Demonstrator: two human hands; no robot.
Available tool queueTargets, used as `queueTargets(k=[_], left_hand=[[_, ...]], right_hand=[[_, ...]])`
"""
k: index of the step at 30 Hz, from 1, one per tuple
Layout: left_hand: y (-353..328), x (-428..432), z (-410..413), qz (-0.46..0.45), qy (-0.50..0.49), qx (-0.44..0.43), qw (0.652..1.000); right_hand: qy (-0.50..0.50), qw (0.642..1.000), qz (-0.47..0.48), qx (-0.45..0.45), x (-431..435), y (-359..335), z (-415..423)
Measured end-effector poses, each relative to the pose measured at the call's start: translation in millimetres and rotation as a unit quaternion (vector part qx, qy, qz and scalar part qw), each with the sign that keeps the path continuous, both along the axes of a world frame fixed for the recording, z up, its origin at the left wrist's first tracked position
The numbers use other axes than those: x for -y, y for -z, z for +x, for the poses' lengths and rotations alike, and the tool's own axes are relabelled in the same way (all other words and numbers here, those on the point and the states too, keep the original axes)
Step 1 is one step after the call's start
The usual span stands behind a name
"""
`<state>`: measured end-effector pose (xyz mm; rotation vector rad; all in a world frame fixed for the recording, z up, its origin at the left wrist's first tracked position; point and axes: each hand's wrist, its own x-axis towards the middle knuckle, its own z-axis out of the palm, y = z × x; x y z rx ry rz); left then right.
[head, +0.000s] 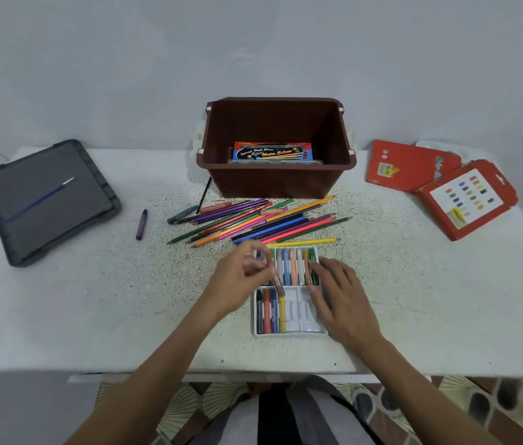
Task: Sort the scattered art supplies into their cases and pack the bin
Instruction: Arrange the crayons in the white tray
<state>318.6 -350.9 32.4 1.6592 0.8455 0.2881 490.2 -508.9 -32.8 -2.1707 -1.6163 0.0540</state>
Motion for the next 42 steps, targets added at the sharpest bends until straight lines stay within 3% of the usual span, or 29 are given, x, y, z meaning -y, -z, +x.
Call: queueTargets(k=[4, 10, 12, 22, 29, 34, 37, 42], left_hand=[[12.9, 20.2, -6.2, 0.029, 0.071, -0.041, 0.996], [29.8, 33.9, -2.6, 0.249, 0.099, -0.110, 0.957], [35.5, 35.7, -2.4, 0.279, 0.098, -0.113, 0.949], [44.1, 33.9, 0.9, 0.350, 0.054, -0.195, 0.915], [47.0, 22.5, -3.8, 0.352, 0.058, -0.147, 0.923], [42.9, -25.4, -6.5, 0.338, -0.056, -0.134, 0.930], [39.8, -62.2, -4.9, 0.374, -0.114, -0.150, 0.908], [34.0, -110.0, 7.1, 0.446, -0.106, -0.230, 0.858]], right_hand=[[0.007, 1.000, -0.008, -0.003, -0.7, 2.7, 1.4], [0.005, 1.000, -0.010, 0.003, -0.2, 3.4, 0.9], [0.001, 1.000, -0.005, 0.010, 0.0, 3.1, 0.5], [-0.012, 0.998, 0.032, 0.050, 0.5, 0.1, -1.8], [-0.013, 0.997, 0.045, 0.056, 0.0, -0.6, -2.3], [-0.024, 0.995, 0.058, 0.075, 0.1, -1.8, -3.0], [-0.020, 0.997, 0.038, 0.061, 0.5, 1.0, -1.8], [-0.013, 0.999, 0.010, 0.037, 1.3, 3.8, 0.3]])
